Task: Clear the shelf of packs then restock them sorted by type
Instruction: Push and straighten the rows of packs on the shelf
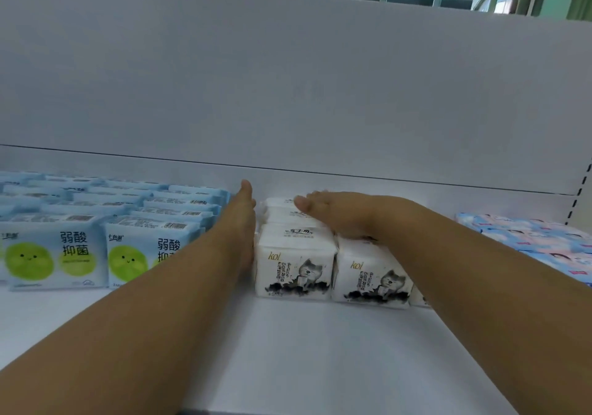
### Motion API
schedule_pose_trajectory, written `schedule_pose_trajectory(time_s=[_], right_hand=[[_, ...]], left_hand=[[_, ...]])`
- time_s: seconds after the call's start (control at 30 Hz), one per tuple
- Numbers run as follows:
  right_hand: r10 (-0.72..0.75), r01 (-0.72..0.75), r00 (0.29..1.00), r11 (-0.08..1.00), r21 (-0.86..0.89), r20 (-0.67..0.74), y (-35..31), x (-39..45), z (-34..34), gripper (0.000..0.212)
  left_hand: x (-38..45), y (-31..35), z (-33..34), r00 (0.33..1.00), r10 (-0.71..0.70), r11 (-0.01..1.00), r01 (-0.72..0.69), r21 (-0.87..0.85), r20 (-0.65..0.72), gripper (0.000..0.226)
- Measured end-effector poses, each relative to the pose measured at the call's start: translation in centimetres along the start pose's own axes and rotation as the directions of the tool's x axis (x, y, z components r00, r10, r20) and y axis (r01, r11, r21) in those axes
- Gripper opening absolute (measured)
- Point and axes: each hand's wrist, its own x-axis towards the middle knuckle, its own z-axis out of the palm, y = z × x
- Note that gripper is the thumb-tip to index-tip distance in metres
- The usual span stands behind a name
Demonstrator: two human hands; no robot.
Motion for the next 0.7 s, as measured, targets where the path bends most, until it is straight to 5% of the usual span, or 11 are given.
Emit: schedule_pose_trajectory(time_s=[0.13, 0.7], right_hand=[[0.108, -0.108, 0.994, 0.994, 0.000, 0.021, 0.9, 2.4, 1.3, 0.082], [0.095, -0.095, 0.995, 0.995, 0.036, -0.009, 1.5, 4.4, 2.5, 0.084]], left_hand=[[1.9, -0.9, 0.7, 0.996, -0.029, 0.997, 0.035, -0.069, 0.081, 0.075], [2.9, -1.0, 0.7, 0.987, -0.027, 1.000, 0.027, -0.002, 0.156, 0.060]])
